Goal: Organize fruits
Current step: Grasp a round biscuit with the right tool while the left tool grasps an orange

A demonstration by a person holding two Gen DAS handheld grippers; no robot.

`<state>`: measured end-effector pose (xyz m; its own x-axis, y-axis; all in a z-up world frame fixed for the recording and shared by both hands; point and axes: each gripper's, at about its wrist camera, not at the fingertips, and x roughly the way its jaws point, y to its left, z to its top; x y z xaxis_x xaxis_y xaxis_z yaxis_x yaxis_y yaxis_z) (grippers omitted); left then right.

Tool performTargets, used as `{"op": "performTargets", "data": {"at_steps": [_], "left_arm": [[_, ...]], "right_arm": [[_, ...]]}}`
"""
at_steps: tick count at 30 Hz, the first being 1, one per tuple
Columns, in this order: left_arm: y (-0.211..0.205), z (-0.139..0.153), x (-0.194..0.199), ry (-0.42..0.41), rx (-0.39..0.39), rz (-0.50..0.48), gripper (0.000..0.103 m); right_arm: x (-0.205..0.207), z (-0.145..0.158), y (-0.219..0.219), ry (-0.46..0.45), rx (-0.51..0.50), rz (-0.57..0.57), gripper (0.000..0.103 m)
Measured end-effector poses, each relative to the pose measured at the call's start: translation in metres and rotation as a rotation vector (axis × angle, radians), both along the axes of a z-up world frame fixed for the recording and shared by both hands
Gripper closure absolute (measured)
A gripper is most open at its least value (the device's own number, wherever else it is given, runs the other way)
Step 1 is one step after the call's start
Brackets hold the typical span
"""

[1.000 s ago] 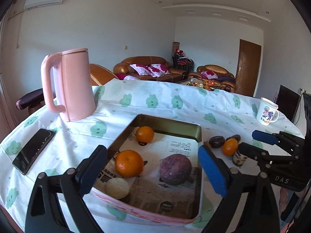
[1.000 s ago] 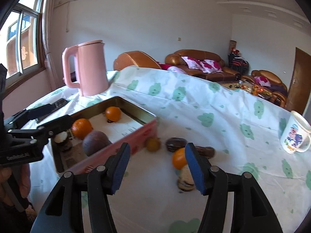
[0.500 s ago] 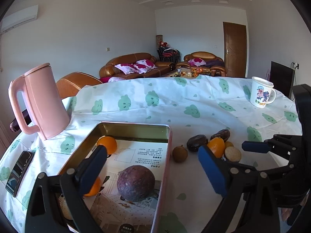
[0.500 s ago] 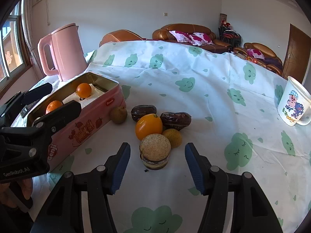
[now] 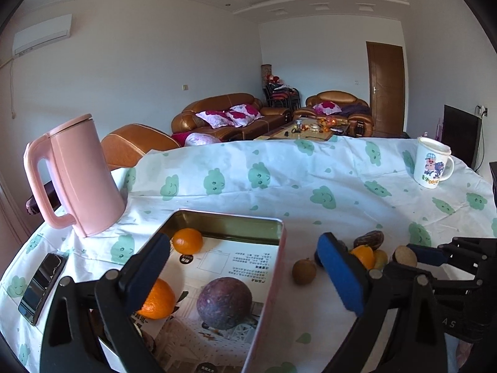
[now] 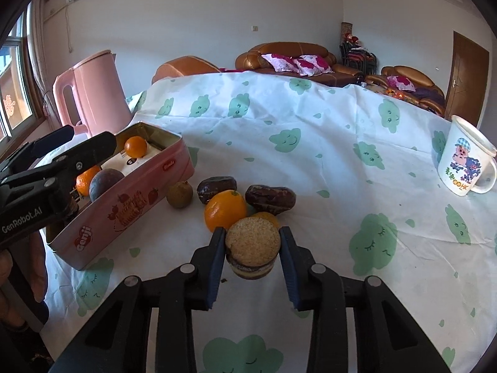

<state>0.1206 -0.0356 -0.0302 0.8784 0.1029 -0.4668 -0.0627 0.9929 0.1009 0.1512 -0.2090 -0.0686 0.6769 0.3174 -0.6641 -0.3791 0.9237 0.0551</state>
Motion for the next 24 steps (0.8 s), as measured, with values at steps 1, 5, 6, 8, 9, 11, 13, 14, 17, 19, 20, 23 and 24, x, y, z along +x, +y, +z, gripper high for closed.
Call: {"op": "performTargets", "data": {"at_steps": [1,5,6,8,9,11,13,14,17,19,20,23,24], "left_arm": [[-0.007,-0.001,0.001,0.007,0.005,-0.017,0.005],[-0.033,-0.013,0.013,0.085,-0.014,-0.107,0.007],[-0.039,-0.017,0.018,0.107,-0.016,-0.121,0.009],[-0.048,-0.025,0.027,0.149,-0.02,-0.15,0.015],[-0.051,-0.03,0.031,0.172,-0.031,-0.157,0.018],[-0.057,-0.037,0.038,0.22,-0.059,-0.185,0.024],[-0.061,-0.04,0.042,0.25,-0.087,-0.201,0.024],[-0.063,-0.041,0.042,0.253,-0.092,-0.208,0.028],[-0.07,-0.045,0.048,0.283,-0.092,-0.225,0.038],[-0.072,-0.05,0.054,0.322,-0.107,-0.238,0.051],[-0.072,-0.051,0.056,0.33,-0.121,-0.242,0.053],[-0.073,-0.051,0.057,0.327,-0.123,-0.244,0.057],[-0.073,-0.051,0.057,0.327,-0.126,-0.254,0.061]], "right_arm": [[-0.001,0.002,-0.005,-0.012,0.0,-0.022,0.067],[0.006,0.002,-0.028,-0.006,0.03,-0.093,0.067],[0.008,0.002,-0.034,-0.001,0.047,-0.104,0.067],[0.009,0.003,-0.042,0.002,0.079,-0.121,0.067],[0.009,0.003,-0.045,0.001,0.091,-0.124,0.067],[0.01,0.004,-0.046,0.0,0.096,-0.126,0.067],[0.01,0.004,-0.046,0.001,0.102,-0.126,0.067],[0.011,0.004,-0.047,0.003,0.108,-0.128,0.067],[0.011,0.003,-0.05,0.01,0.122,-0.128,0.067],[0.011,0.003,-0.049,0.008,0.119,-0.126,0.067],[0.011,0.003,-0.048,0.007,0.115,-0.123,0.067],[0.012,0.002,-0.046,0.011,0.11,-0.11,0.067],[0.012,0.002,-0.046,0.015,0.112,-0.106,0.067]]}}
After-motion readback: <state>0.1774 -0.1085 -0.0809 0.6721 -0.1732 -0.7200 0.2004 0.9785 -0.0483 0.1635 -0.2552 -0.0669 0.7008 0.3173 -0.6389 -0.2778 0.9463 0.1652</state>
